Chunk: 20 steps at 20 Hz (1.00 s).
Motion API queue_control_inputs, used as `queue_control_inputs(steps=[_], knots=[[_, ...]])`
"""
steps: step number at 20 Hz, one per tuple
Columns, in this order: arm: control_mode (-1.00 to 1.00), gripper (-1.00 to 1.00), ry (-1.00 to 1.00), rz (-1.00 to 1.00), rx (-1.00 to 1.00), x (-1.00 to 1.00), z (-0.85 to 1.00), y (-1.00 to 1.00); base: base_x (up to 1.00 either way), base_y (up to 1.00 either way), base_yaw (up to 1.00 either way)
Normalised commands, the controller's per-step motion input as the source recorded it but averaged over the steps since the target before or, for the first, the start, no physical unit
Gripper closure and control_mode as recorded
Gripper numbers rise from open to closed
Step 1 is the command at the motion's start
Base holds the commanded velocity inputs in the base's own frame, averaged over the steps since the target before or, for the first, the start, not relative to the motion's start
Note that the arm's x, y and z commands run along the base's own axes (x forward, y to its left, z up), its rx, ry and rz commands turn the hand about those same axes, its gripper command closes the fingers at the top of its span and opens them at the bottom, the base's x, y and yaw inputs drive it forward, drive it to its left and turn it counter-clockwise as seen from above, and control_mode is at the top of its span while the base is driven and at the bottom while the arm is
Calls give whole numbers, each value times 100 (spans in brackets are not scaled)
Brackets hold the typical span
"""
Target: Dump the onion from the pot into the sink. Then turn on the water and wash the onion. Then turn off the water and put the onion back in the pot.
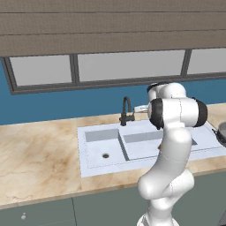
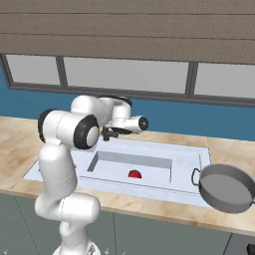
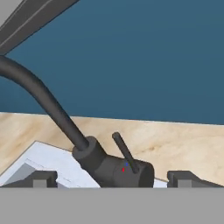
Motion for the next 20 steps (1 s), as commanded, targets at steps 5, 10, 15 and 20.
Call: queue_control_inputs(steps=[5,10,15,20], knots=[[-100,-100,0,0,1,37,-20,4,0,0,0],[-100,-100,2,0,0,30,-23,13,0,0,0],[-100,-100,1,0,0,33,-19,13,0,0,0],[-100,-100,2,0,0,34,-19,6,0,0,0]])
